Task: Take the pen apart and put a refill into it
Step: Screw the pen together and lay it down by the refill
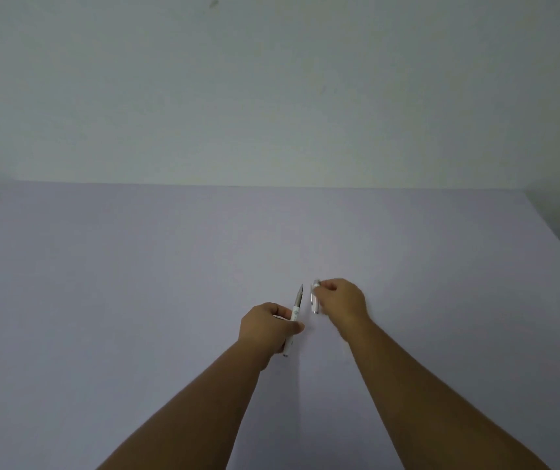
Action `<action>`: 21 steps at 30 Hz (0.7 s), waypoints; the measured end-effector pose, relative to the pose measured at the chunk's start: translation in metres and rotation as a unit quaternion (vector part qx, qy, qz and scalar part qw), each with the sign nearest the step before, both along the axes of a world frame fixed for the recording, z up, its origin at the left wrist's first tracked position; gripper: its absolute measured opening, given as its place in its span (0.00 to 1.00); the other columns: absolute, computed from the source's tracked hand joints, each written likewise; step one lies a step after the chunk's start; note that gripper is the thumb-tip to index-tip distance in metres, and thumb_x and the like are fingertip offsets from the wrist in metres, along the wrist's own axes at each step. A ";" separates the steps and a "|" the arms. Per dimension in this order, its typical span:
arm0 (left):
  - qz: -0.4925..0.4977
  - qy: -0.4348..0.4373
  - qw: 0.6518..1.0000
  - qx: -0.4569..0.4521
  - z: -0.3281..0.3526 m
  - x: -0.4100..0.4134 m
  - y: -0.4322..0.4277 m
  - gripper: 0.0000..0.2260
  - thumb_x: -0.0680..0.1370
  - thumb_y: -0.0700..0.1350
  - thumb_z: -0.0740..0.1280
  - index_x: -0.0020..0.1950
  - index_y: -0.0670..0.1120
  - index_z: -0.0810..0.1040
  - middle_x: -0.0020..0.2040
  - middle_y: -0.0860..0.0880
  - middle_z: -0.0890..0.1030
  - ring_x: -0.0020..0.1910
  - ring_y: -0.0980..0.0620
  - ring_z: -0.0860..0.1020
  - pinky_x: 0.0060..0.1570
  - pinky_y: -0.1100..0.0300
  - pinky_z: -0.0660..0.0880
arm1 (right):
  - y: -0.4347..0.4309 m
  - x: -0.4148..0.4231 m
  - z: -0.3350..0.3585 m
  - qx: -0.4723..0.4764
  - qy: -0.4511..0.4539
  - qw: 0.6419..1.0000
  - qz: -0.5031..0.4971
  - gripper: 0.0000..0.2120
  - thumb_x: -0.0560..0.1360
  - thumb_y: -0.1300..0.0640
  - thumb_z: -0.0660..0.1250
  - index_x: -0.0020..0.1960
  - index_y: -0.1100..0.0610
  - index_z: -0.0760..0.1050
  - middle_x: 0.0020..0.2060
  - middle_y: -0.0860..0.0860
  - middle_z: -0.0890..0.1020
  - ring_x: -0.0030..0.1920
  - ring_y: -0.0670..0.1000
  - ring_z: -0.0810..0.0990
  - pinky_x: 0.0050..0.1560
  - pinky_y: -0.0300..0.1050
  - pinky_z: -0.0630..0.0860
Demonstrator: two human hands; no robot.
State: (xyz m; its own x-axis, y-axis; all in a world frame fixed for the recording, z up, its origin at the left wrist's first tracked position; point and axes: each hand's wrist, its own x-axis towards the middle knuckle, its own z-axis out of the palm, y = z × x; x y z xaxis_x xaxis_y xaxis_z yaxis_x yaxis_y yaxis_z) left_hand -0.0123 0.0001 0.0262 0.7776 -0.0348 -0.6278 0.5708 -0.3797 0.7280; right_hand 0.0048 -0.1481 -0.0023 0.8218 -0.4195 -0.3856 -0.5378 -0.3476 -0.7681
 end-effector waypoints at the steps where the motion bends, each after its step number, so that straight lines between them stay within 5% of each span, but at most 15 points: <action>1: -0.003 0.000 1.000 0.004 0.001 0.000 -0.001 0.07 0.67 0.40 0.76 0.41 0.44 0.80 0.39 0.44 0.81 0.37 0.45 0.81 0.43 0.51 0.83 | -0.002 0.004 0.006 0.082 -0.020 0.995 -0.050 0.08 0.74 0.54 0.67 0.40 0.58 0.80 0.38 0.55 0.83 0.36 0.51 0.80 0.42 0.43 0.79; 5: -0.017 -0.001 1.000 0.013 0.007 -0.001 -0.003 0.07 0.67 0.40 0.76 0.41 0.45 0.80 0.42 0.43 0.82 0.44 0.42 0.82 0.45 0.49 0.83 | -0.009 0.013 0.029 0.216 -0.059 0.966 -0.126 0.07 0.73 0.58 0.68 0.36 0.55 0.78 0.34 0.53 0.82 0.34 0.48 0.80 0.42 0.42 0.81; 12: -0.021 -0.017 1.000 0.004 0.012 -0.005 -0.005 0.06 0.67 0.40 0.76 0.40 0.45 0.80 0.41 0.43 0.82 0.40 0.44 0.81 0.46 0.49 0.83 | -0.002 0.000 0.039 0.228 -0.018 0.973 -0.038 0.07 0.71 0.60 0.70 0.35 0.59 0.80 0.32 0.55 0.83 0.32 0.49 0.79 0.32 0.37 0.78; 21: -0.043 0.003 0.999 -0.029 0.013 -0.004 0.000 0.06 0.68 0.36 0.75 0.39 0.43 0.80 0.34 0.45 0.81 0.30 0.49 0.79 0.34 0.57 0.80 | -0.005 -0.011 0.036 0.253 0.005 0.967 -0.007 0.05 0.72 0.62 0.69 0.40 0.63 0.81 0.36 0.57 0.83 0.34 0.51 0.81 0.36 0.40 0.80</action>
State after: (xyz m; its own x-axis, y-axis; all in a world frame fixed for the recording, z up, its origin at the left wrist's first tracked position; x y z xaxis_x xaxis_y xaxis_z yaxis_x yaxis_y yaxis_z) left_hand -0.0159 -0.0002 0.0388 0.7661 -0.1381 -0.6277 0.5426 -0.3846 0.7468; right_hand -0.0059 -0.1532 0.0335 0.8128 -0.1866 -0.5518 -0.5474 0.0789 -0.8331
